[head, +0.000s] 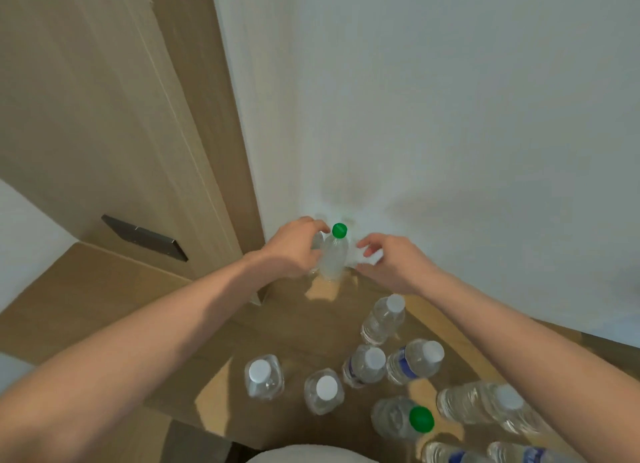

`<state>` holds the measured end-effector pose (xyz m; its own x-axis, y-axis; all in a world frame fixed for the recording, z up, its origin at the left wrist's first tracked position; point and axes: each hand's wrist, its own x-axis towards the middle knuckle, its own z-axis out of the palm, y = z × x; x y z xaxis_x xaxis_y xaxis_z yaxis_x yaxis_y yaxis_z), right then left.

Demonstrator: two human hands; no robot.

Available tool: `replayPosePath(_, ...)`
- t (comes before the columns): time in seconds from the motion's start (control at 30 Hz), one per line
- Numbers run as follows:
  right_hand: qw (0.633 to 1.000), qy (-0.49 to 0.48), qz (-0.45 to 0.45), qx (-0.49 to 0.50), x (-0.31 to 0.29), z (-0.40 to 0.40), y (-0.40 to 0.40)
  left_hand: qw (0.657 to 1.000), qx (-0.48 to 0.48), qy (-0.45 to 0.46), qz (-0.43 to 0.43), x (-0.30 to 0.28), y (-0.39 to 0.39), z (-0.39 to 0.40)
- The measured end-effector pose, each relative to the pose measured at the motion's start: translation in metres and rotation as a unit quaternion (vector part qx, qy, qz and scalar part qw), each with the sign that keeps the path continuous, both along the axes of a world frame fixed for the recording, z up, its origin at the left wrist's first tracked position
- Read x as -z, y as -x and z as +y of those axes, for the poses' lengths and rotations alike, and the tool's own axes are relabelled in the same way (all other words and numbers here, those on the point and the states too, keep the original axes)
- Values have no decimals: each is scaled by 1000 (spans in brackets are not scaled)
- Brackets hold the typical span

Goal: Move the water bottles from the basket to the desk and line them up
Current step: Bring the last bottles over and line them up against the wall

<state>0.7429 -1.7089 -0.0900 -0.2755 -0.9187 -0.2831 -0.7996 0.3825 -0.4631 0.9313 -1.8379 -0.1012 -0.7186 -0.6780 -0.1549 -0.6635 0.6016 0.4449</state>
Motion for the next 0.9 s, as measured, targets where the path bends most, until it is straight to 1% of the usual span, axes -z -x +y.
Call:
replayPosePath(0.1,998,-31,-14,-56,-26,62,-13,998,17,-61,15,-21,-49,50)
replayPosePath(0.17,993,-45,-10,-109,-35,94,-30,996,43,-76,10,-27,-87,76)
replayPosePath(0.27,988,-58,-28,-141,-30,119,-51,997,39,-69,-28,-18,-129,103)
replayPosePath(0.4,981,-56,-4,-184,-1,128,-70,995,23,-28,-98,14,-161,125)
replayPosePath(0.5,976,-50,11,-213,13,130,-85,994,8,-5,-113,37,-171,132)
replayPosePath(0.63,973,-33,-2,-230,30,124,-102,996,-8,17,-89,47,-167,138)
replayPosePath(0.77,967,-32,47,-248,47,116,-109,998,-17,36,-54,49,-162,140)
replayPosePath(0.9,965,-25,73,-250,47,111,-112,998,-46,24,-30,47,-157,131)
